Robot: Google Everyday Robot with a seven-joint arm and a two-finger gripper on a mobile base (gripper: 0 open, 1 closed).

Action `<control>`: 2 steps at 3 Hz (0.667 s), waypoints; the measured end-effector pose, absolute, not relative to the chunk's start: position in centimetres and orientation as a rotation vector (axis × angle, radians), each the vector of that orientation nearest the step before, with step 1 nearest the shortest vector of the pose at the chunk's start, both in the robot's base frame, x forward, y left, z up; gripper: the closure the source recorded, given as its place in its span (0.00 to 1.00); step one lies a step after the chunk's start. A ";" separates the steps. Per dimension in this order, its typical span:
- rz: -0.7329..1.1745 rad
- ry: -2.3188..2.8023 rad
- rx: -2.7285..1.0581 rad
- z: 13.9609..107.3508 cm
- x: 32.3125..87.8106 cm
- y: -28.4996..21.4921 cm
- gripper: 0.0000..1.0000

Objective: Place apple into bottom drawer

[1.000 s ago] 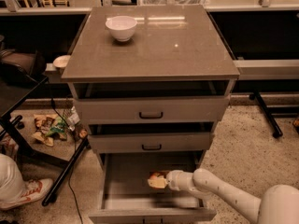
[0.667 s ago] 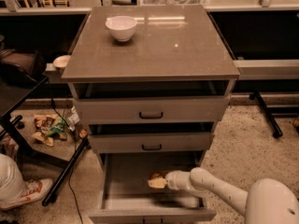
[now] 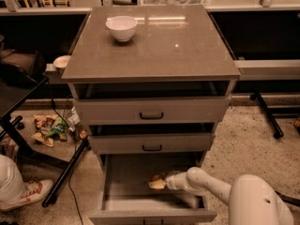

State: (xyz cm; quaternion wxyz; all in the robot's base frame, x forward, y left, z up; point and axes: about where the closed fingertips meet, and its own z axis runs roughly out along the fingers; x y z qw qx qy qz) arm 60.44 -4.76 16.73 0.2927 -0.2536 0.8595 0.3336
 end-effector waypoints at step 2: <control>0.876 2.308 -0.686 15.5 61.2 -4.9 0.35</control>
Offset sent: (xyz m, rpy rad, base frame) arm 0.0126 -0.0072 -0.0144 -0.0306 0.0097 0.0022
